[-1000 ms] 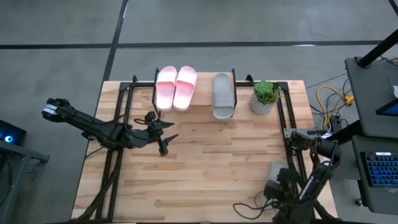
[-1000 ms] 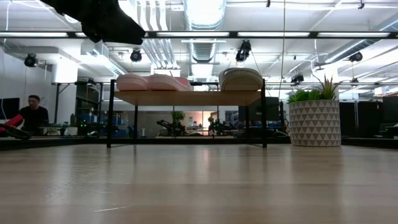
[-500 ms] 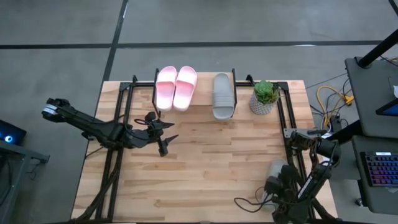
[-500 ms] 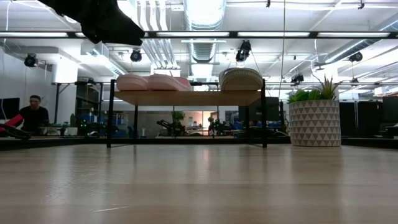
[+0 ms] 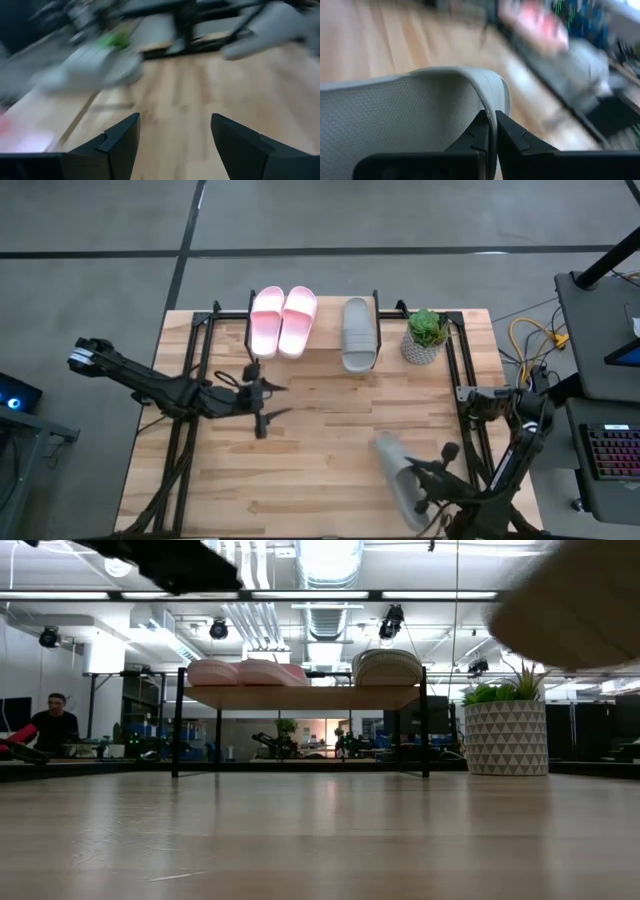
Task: Pick and place slides into the shelf
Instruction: Put the gray slipper on the shelf
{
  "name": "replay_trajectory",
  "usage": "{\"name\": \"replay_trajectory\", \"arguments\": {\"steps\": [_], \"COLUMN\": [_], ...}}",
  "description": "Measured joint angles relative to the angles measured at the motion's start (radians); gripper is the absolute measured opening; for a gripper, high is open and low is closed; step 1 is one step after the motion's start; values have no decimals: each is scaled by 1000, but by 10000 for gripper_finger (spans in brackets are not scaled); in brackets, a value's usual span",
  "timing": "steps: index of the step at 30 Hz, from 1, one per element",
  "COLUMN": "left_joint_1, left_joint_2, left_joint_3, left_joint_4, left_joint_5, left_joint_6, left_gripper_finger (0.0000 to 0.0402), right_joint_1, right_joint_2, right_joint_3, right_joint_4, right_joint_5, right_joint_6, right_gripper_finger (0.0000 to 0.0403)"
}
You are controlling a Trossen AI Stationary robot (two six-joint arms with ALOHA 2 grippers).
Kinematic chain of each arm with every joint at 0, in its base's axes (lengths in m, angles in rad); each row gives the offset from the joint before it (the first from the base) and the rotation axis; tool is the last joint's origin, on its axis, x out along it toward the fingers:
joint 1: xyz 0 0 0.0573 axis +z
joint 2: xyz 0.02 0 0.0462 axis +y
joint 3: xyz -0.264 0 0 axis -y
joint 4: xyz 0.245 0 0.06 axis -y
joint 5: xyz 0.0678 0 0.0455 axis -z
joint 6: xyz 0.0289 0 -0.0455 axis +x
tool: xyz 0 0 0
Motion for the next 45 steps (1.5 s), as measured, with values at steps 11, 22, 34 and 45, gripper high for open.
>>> {"name": "replay_trajectory", "arguments": {"steps": [11,22,34,45], "left_joint_1": [-3,1,24,28], "left_joint_2": [120,409,640,703], "left_joint_3": [-82,1,143,202], "left_joint_4": [577,773,948,942], "left_joint_5": [490,534,526,705], "left_joint_6": [402,485,498,486], "left_gripper_finger": [228,228,228,228], "right_joint_1": [-29,-94,-94,-113], "right_joint_2": [-47,-46,-45,-45], "right_joint_3": [6,26,117,145], "right_joint_4": [43,120,358,791], "right_joint_5": [443,442,321,225], "right_joint_6": [192,156,-203,-803], "right_gripper_finger": [9,9,9,9]}}
